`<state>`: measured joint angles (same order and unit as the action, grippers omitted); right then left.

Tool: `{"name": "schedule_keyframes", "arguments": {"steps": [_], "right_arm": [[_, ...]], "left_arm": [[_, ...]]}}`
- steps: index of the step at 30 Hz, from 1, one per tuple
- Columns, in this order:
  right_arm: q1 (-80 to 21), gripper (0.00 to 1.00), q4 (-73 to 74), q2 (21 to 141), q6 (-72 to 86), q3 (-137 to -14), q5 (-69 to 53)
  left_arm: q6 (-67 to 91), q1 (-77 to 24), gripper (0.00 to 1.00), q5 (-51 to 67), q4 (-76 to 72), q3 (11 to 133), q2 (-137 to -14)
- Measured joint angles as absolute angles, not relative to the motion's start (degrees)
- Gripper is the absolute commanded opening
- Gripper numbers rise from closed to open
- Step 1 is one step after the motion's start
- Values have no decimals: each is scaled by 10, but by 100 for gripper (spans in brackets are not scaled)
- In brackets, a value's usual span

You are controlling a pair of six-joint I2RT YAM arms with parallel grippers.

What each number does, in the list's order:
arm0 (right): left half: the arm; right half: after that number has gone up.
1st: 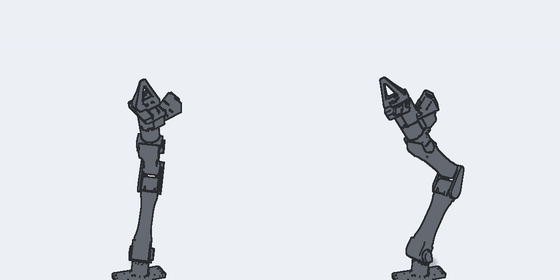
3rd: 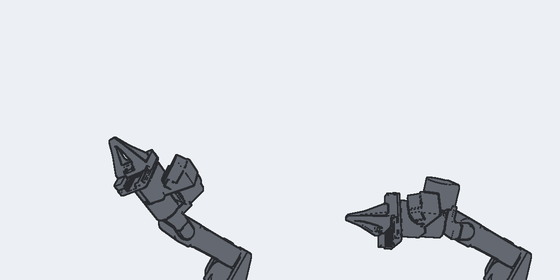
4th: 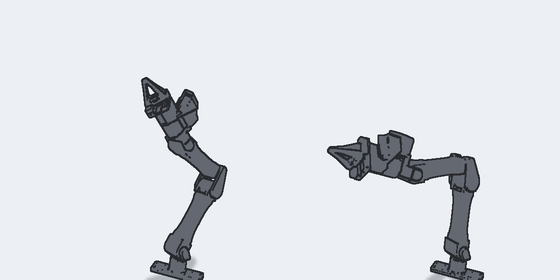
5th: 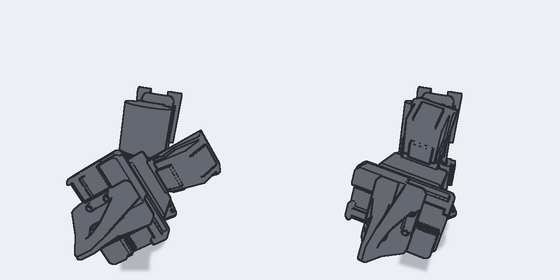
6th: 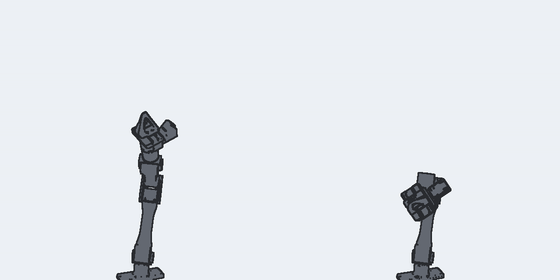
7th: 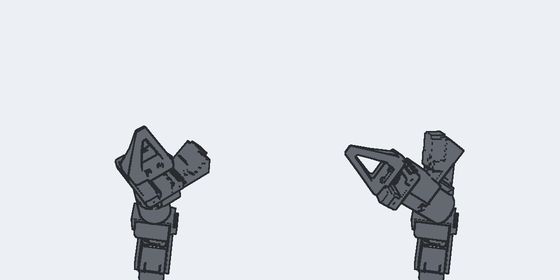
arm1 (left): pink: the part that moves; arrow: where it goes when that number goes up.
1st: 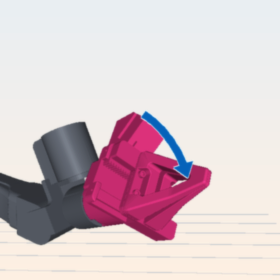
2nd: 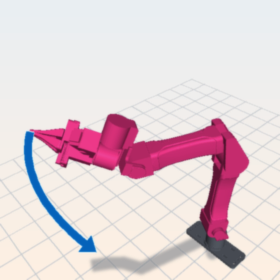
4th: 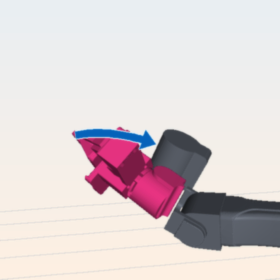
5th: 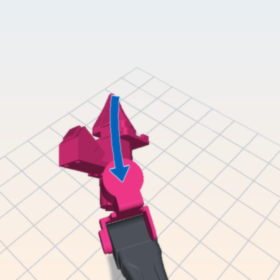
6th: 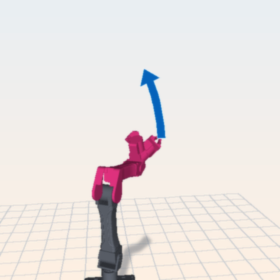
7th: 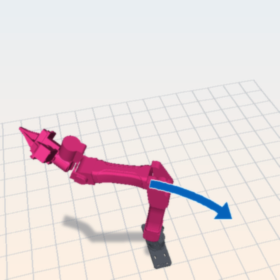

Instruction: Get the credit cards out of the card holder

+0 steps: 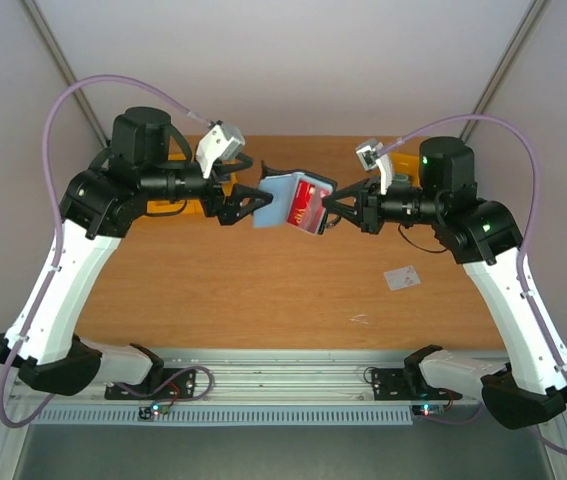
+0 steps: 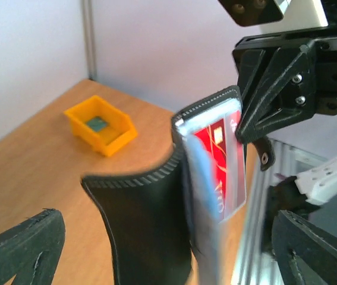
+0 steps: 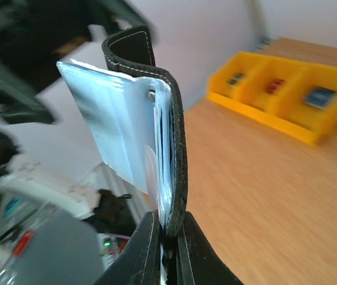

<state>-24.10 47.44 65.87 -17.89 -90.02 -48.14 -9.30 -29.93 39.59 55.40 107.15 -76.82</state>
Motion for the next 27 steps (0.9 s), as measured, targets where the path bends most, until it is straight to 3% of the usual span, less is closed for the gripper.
{"name": "schedule_keyframes", "arguments": {"steps": [3, 5, 13, 16, 19, 27], "right_arm": [[-241, 1, 521, 677, -165, -925, -392], [-241, 1, 546, 693, -150, -937, -331], [-263, 1, 568, 709, -127, -937, -299], [-273, 1, 550, 707, -128, -933, -349], [-276, 1, 521, 701, -128, -917, -405], [-279, 1, 462, 684, -131, -892, -512]], "left_arm": [[-104, -293, 99, 364, 555, 1076, -767], [-112, -291, 93, 359, 555, 1082, -767], [-92, -298, 40, 448, 513, 1039, -747], [-40, -307, 38, 473, 480, 984, -740], [-3, -318, 43, 487, 465, 949, -742], [24, -329, 43, 502, 457, 938, -742]]}}
